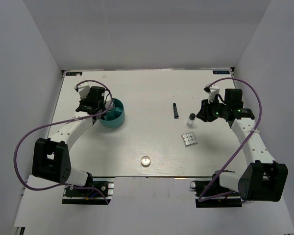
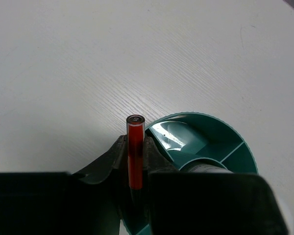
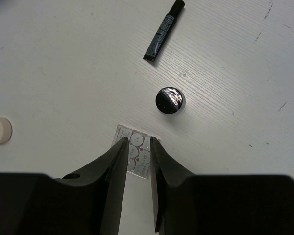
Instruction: Organize the makeup
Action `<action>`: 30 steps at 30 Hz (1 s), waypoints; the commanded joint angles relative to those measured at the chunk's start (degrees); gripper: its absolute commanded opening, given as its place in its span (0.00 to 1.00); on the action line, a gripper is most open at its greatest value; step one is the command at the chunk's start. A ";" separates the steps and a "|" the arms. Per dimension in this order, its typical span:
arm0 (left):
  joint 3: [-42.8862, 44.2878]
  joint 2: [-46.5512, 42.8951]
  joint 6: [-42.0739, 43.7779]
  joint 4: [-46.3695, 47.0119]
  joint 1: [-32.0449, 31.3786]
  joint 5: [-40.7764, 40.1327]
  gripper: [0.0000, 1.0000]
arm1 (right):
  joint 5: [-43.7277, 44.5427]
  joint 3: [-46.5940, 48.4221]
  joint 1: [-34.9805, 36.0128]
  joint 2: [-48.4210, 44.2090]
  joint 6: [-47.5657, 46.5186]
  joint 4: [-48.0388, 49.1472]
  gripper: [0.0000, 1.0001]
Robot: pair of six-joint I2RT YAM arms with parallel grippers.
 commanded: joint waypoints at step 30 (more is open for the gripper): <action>1.29 -6.98 -1.47 -2.10 -0.26 0.85 0.43 | -0.63 1.38 -0.16 -0.46 -1.33 -0.43 0.37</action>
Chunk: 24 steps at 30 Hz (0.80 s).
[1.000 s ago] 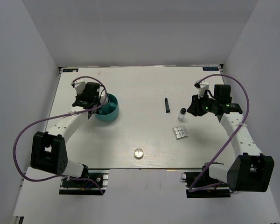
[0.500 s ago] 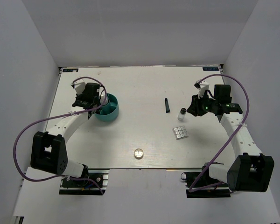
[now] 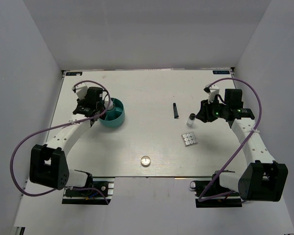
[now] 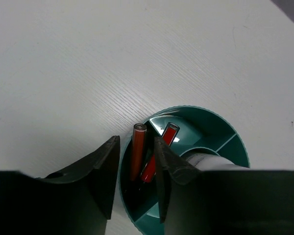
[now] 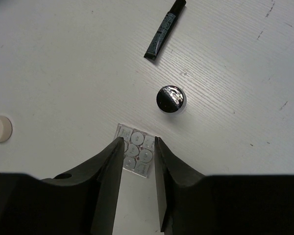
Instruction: Organize the makeup
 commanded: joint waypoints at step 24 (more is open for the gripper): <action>-0.94 -28.21 7.12 -10.82 -0.44 50.48 0.91 | 7.75 6.30 4.32 7.97 -8.21 -2.26 0.70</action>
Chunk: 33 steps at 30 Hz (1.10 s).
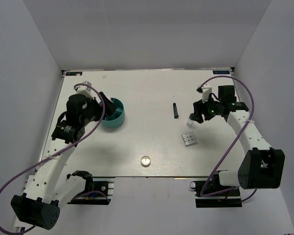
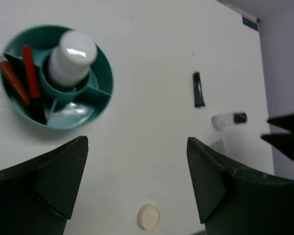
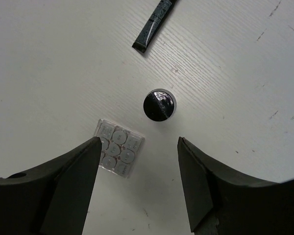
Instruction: Organize the makeup
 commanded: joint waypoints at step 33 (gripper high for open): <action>-13.71 -9.11 -3.41 -1.86 -0.33 18.02 0.95 | 19.60 4.89 9.85 16.58 0.63 6.85 0.53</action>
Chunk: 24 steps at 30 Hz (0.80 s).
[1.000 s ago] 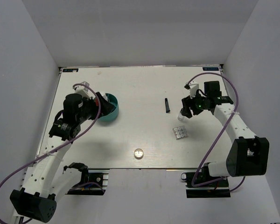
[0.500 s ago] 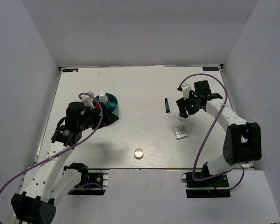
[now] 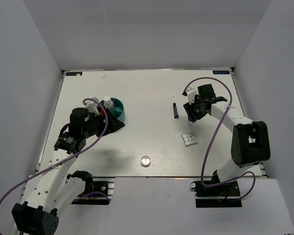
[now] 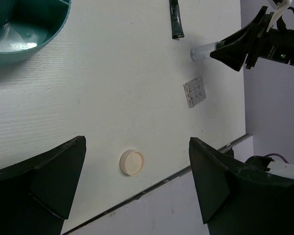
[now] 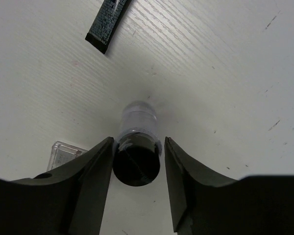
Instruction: Organize the makeup
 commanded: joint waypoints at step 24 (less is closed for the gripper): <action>6.37 -8.31 0.15 4.51 -0.09 -4.21 0.95 | -27.48 34.71 8.83 7.04 -6.25 -13.24 0.00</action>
